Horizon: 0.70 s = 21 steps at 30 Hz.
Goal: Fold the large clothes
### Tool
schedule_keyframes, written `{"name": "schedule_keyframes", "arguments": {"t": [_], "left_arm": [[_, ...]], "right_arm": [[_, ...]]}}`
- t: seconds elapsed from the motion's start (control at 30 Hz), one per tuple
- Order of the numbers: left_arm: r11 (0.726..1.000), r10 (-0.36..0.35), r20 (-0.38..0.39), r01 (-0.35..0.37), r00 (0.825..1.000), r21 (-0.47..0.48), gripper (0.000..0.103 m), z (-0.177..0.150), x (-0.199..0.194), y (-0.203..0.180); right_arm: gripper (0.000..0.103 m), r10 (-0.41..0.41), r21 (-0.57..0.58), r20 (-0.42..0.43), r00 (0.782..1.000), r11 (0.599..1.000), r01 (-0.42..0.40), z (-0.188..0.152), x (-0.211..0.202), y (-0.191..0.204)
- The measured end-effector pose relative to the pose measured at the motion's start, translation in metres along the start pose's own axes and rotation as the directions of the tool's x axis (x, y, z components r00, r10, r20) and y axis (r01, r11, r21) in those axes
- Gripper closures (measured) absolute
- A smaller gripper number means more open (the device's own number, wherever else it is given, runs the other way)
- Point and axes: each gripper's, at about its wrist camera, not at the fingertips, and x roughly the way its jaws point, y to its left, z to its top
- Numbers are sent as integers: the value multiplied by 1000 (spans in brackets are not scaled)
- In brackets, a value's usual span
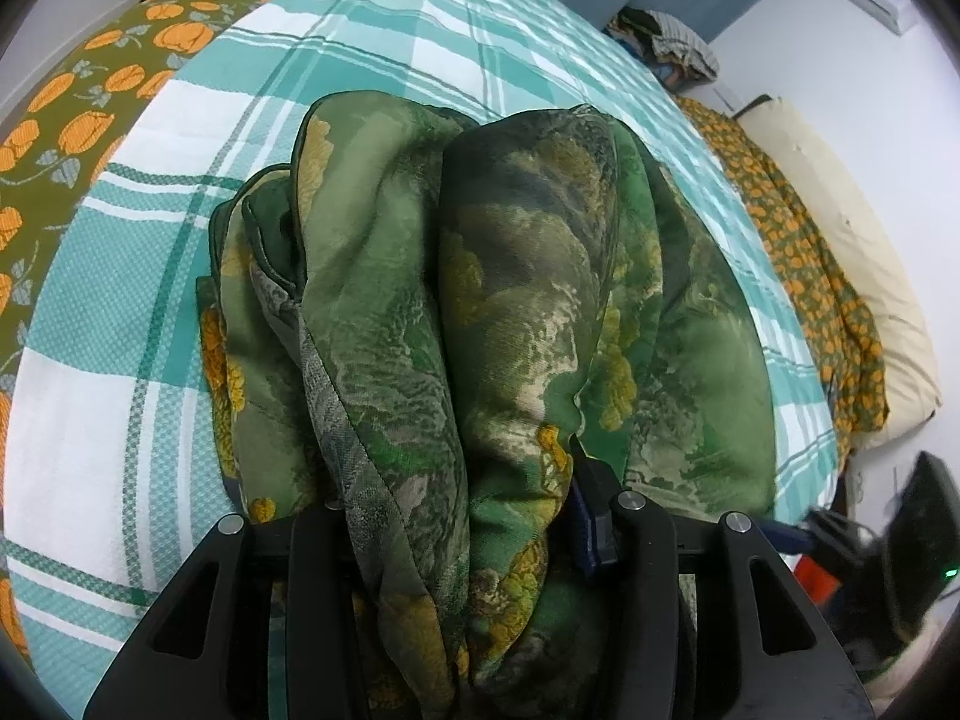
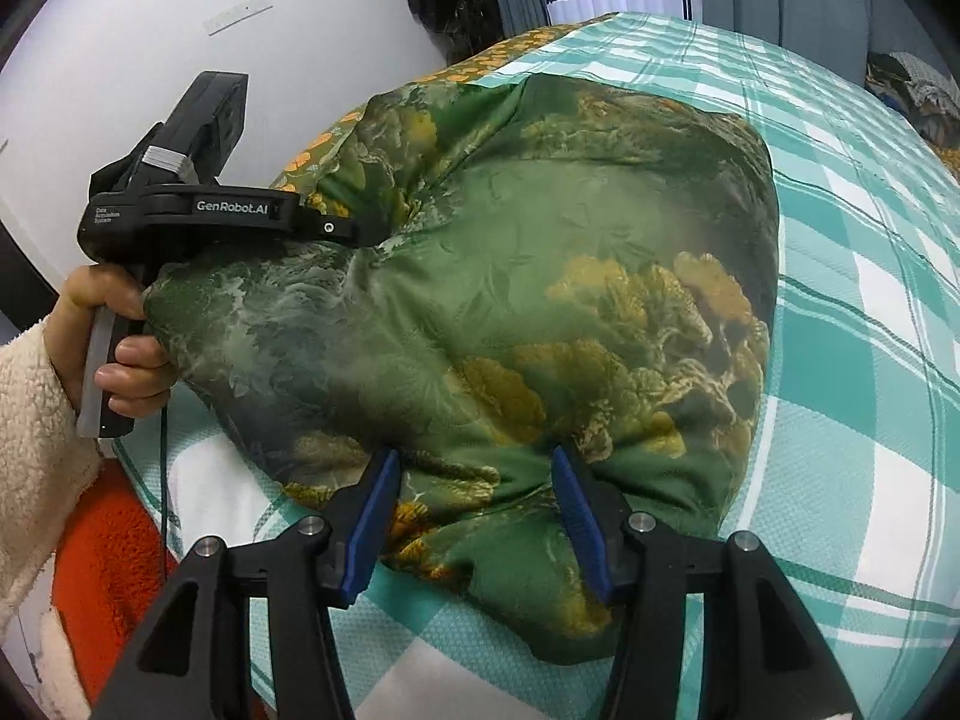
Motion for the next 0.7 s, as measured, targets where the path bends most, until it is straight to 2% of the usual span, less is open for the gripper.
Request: {"name": "schedule_keyframes", "arguments": {"t": [0.07, 0.1, 0.23, 0.3, 0.37, 0.4, 0.43, 0.5, 0.57, 0.7], "left_arm": [[1000, -7, 2, 7, 1000, -5, 56, -1, 0, 3], [1000, -12, 3, 12, 1000, -8, 56, -1, -1, 5], [1000, -16, 4, 16, 1000, -11, 56, -2, -2, 8], [1000, -16, 2, 16, 1000, -12, 56, -3, -2, 8], [1000, -10, 0, 10, 1000, -10, 56, -3, -2, 8], [1000, -2, -2, 2, 1000, -4, 56, -3, -1, 7], [1000, 16, -3, -15, 1000, 12, 56, -4, 1, 4], [999, 37, 3, -37, 999, 32, 56, -6, 2, -1], [999, 31, 4, -31, 1000, 20, 56, -5, 2, 0], [1000, 3, 14, -3, 1000, -15, 51, -4, -4, 0]], "right_arm": [[47, -13, 9, 20, 1000, 1000, 13, 3, -20, 9], [47, -12, 2, 57, 998, 1000, 12, 8, -32, 16], [47, 63, -46, 153, 986, 997, -57, 30, -51, 42], [47, 78, -91, 127, 989, 994, -66, 36, -37, 57], [47, 73, -120, 46, 996, 990, -67, 32, -6, 65], [47, 48, -114, -14, 999, 992, -49, 27, 15, 67], [47, 29, -110, -34, 999, 993, -33, 22, 29, 67], [47, 4, -133, -26, 1000, 991, -7, 12, 46, 67], [47, -10, -145, -20, 1000, 989, 7, 11, 44, 71], [47, 35, -110, -20, 999, 993, -37, 16, 26, 67]]}}
